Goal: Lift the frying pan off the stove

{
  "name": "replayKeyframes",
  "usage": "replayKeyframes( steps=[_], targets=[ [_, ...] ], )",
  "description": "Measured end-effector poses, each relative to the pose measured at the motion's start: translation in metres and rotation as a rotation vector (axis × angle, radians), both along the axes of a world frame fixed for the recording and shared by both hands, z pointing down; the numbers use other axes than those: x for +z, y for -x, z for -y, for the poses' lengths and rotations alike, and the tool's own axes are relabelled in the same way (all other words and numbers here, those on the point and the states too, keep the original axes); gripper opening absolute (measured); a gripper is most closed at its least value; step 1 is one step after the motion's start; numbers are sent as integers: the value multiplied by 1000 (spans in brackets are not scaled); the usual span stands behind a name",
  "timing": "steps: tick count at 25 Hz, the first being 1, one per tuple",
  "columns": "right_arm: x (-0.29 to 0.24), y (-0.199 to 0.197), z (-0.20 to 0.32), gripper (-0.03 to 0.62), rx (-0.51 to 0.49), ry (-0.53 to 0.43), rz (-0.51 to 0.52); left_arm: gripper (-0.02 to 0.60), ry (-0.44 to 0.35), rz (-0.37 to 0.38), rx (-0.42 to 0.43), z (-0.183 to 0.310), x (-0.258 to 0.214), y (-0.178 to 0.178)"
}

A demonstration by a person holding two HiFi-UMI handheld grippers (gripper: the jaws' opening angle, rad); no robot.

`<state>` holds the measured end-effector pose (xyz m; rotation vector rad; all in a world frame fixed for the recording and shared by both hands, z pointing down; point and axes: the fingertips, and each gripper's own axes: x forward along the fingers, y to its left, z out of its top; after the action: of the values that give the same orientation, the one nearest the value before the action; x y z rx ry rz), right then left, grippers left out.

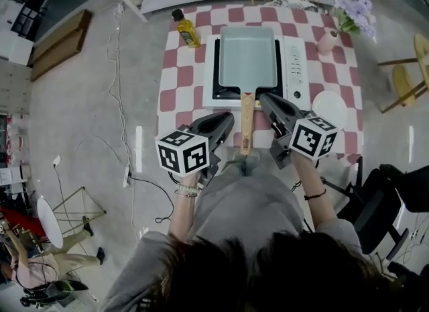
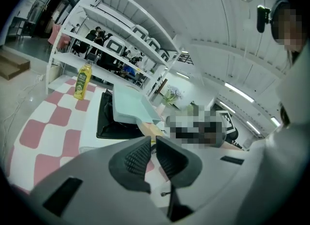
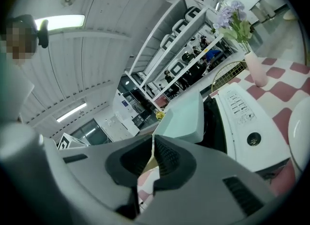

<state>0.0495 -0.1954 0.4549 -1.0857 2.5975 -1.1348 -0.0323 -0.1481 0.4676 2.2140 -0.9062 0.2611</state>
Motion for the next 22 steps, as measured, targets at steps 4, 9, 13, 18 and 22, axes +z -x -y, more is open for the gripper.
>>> replayKeyframes(
  steps=[4,9,13,18,22],
  targets=[
    [6,2,0,25,11,42,27,31,29,-35,20,0,2,0],
    [13,4,2,67,17,85,59,58,60,-93,30,0,3,0],
    [17,5,4,89,26,114,81,84,91,-141,36,-1,5,-3],
    [21,9,3,123,20,167,127,120,126,-176,54,-3,5,-8],
    [26,13,4,146,12,197,150,145,142,-202,66,-4,8,-12]
  ],
)
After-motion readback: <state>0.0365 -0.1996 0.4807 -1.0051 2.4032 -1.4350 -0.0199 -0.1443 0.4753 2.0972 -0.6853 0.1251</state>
